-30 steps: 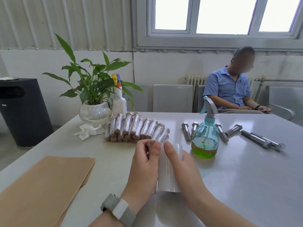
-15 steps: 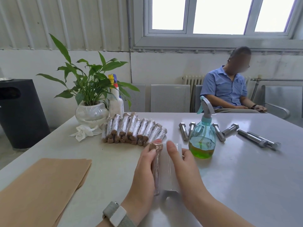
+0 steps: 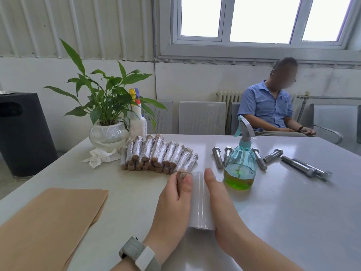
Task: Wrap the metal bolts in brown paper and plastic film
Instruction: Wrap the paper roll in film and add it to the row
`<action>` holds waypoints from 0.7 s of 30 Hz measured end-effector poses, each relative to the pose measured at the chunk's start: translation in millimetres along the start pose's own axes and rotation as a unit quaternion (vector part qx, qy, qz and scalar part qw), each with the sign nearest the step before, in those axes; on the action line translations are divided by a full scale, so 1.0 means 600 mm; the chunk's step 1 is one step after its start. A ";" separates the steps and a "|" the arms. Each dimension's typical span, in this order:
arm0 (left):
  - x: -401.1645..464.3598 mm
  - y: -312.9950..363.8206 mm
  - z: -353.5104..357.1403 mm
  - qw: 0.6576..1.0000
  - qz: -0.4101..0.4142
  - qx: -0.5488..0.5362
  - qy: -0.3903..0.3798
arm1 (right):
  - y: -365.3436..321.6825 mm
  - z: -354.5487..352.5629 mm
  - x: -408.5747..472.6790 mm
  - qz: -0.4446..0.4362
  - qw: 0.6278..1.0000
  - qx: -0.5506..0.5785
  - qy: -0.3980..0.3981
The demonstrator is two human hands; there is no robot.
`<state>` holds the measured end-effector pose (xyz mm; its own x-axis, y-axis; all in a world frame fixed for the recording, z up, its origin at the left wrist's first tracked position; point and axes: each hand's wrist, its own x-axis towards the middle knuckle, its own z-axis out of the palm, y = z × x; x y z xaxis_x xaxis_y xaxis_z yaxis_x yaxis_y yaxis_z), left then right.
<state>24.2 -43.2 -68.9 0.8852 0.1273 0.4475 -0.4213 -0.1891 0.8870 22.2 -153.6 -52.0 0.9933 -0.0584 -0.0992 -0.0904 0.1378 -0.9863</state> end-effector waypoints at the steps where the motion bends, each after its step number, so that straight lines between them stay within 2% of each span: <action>1: 0.001 0.003 0.001 1.000 0.000 -0.003 0.004 | -0.002 0.000 0.001 -0.005 1.000 0.000 0.007; 5: 0.007 0.007 0.001 0.998 -0.052 -0.039 0.023 | -0.007 0.006 0.000 -0.078 0.996 -0.025 0.024; 9: 0.005 0.018 0.000 0.988 -0.102 -0.113 0.009 | -0.004 0.007 -0.006 -0.120 0.991 -0.046 0.030; 12: 0.003 0.021 0.001 0.955 -0.159 -0.250 -0.014 | -0.003 0.005 -0.006 -0.138 0.988 -0.054 0.052; 14: -0.004 0.026 0.001 0.937 -0.184 -0.295 -0.037 | 0.003 0.005 -0.004 -0.128 0.989 -0.050 0.053; 18: -0.012 0.023 0.009 0.947 -0.166 -0.269 -0.052 | 0.006 0.000 -0.001 -0.069 0.997 -0.007 0.028; 19: -0.011 0.021 0.011 0.964 -0.139 -0.223 -0.041 | 0.005 -0.003 -0.002 -0.061 0.998 -0.001 0.009; 21: -0.006 0.014 0.014 0.996 -0.064 -0.063 0.000 | 0.001 -0.005 -0.004 -0.068 0.997 -0.012 -0.024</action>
<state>19.2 -53.4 -63.7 0.9333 0.1426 0.3297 -0.3262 -0.0475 0.9441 19.6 -156.4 -52.5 0.9988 -0.0276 0.0414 0.0441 0.1078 -0.9932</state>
